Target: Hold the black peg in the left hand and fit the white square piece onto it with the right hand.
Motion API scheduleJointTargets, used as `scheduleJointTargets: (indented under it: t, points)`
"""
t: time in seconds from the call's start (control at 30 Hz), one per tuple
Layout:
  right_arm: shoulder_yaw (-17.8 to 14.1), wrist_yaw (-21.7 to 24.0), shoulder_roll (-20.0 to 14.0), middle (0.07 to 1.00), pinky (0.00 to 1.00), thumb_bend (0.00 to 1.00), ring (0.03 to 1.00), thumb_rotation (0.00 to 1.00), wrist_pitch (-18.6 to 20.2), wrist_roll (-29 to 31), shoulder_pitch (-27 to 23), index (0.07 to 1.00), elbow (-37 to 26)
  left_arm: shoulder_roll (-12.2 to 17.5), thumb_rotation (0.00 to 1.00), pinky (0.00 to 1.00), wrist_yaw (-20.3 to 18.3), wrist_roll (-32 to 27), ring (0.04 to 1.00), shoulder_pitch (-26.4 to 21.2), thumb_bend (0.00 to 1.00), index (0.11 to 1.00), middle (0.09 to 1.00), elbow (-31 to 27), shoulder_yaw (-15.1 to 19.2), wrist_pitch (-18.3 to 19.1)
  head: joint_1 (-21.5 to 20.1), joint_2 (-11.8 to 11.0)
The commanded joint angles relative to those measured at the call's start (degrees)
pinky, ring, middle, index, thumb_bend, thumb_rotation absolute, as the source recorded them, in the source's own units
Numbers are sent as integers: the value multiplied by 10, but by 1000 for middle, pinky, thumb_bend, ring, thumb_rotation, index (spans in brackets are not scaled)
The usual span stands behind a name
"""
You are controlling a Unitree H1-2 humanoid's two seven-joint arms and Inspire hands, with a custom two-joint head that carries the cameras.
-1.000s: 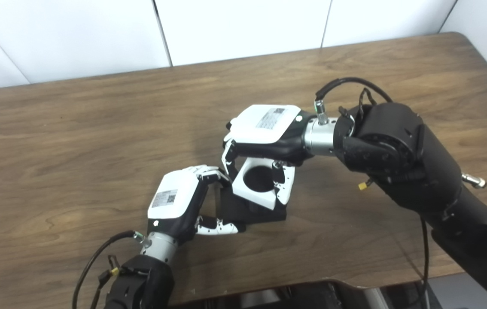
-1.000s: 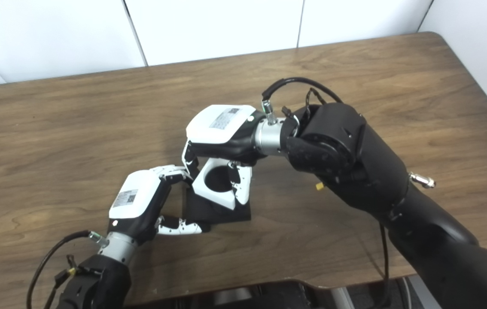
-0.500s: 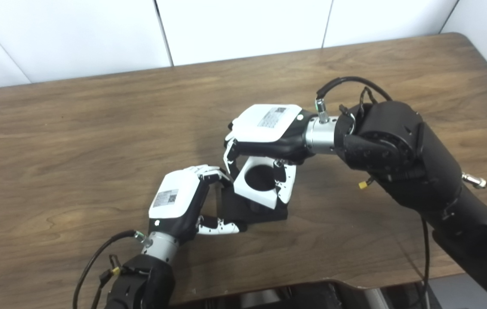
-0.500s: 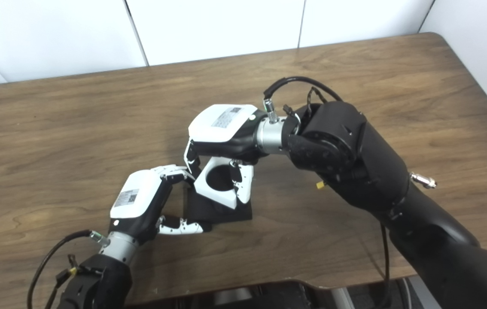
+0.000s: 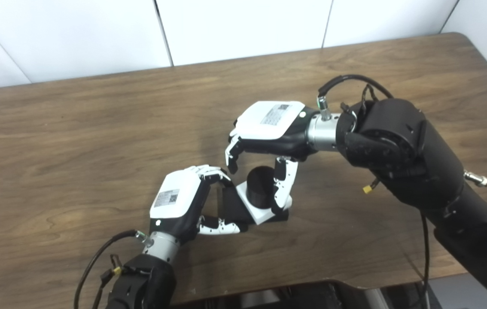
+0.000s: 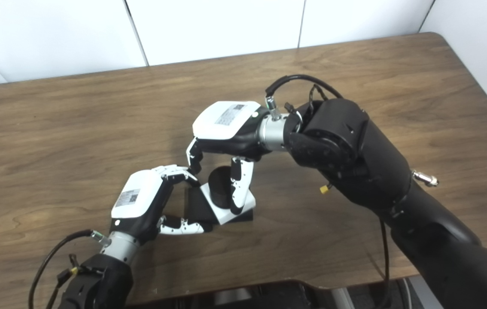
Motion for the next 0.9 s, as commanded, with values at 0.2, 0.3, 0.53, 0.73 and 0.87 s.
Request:
scheduleJointTargets:
  t: [0.2,0.3,0.53,0.73,0.87]
  points:
    - [-16,1,-2,784,971,1000,894,401,17,4,-30,692,-11,2,57,856,-13,-1,840,-3,504,490,785,-6,-4,1,-1,1]
    - [-15,1,-3,784,968,1000,894,403,16,3,-30,691,-12,2,57,852,-14,0,841,-3,504,490,786,-6,-5,1,0,2]
    - [-26,-4,-2,781,963,1000,894,417,23,5,-36,679,-15,2,57,849,-17,5,836,-4,504,490,784,-8,-5,4,1,3]
    - [-38,8,-1,794,981,1000,906,430,42,6,-48,692,-27,3,57,854,-19,4,839,-4,504,490,785,-8,-3,5,3,1]
    - [-43,11,-5,789,955,1000,898,451,53,13,-52,700,-33,6,56,846,-16,2,837,-3,504,490,782,-8,-2,2,1,0]
